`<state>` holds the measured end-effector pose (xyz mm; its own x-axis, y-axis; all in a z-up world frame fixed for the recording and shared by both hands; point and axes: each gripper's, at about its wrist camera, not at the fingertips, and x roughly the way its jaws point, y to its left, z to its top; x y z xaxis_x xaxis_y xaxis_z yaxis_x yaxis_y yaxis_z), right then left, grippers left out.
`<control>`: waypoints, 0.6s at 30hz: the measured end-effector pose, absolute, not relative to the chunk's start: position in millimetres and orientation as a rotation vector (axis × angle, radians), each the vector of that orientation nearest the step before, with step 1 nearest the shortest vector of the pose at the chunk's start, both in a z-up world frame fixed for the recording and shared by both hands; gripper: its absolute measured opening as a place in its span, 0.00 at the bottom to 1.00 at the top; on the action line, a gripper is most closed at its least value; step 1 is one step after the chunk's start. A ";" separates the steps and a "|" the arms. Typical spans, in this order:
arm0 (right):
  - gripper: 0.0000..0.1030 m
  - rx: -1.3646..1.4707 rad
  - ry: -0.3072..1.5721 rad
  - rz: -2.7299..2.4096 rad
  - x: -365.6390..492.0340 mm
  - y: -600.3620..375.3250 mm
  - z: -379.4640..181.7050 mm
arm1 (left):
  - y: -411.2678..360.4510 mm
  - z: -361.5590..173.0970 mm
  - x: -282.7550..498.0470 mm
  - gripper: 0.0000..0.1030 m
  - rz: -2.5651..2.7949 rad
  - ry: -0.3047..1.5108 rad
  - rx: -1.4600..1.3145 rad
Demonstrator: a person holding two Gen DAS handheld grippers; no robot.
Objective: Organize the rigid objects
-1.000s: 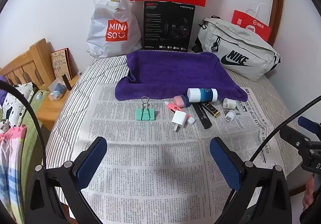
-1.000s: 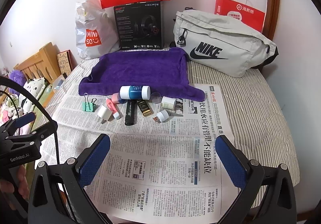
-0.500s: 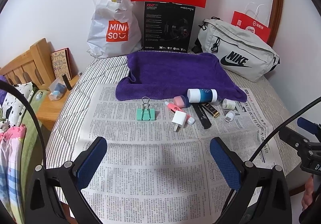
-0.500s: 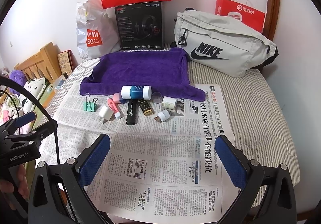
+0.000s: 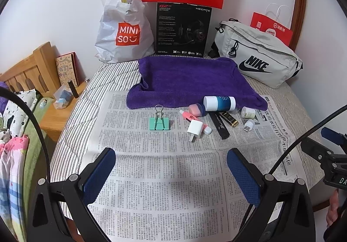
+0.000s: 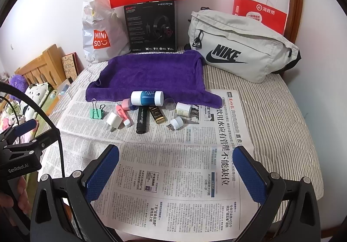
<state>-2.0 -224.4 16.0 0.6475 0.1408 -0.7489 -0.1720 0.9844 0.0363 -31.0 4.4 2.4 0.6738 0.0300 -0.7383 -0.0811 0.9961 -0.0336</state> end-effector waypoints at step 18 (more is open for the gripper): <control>1.00 -0.038 0.850 0.176 -2.5 -224.4 16.3 | 3.9 3.1 -30.8 1.00 0.067 0.827 -0.063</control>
